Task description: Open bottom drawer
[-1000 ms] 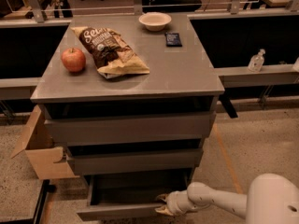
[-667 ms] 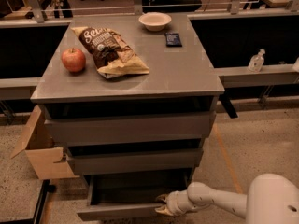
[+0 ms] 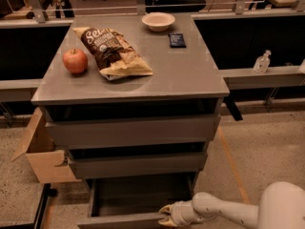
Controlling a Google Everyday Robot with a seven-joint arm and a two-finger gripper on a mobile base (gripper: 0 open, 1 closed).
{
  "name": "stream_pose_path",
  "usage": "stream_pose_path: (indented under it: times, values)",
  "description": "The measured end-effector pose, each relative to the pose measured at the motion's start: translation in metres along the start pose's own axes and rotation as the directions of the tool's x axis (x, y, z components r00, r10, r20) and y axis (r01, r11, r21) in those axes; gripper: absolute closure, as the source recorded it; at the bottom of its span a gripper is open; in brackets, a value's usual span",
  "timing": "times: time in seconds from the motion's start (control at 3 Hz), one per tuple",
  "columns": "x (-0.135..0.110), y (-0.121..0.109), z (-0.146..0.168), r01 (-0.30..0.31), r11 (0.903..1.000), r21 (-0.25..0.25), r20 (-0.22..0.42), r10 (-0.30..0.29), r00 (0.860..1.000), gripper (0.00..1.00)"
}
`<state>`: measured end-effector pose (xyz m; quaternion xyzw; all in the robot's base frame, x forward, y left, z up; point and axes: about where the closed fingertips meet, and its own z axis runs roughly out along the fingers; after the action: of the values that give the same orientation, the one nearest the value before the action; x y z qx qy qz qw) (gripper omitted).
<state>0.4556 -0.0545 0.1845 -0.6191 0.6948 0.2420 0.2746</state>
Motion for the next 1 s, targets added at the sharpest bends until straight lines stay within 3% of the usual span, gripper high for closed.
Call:
stream_pose_path:
  times: [0.33, 0.67, 1.0]
  values:
    - [0.001, 0.025, 0.003, -0.012, 0.9999, -0.004, 0.023, 0.012, 1.0, 1.0]
    - [-0.003, 0.025, -0.001, -0.012, 0.9999, -0.004, 0.023, 0.012, 1.0, 1.0]
    - [0.0, 0.051, 0.002, -0.025, 0.9997, -0.004, 0.052, 0.025, 0.998, 1.0]
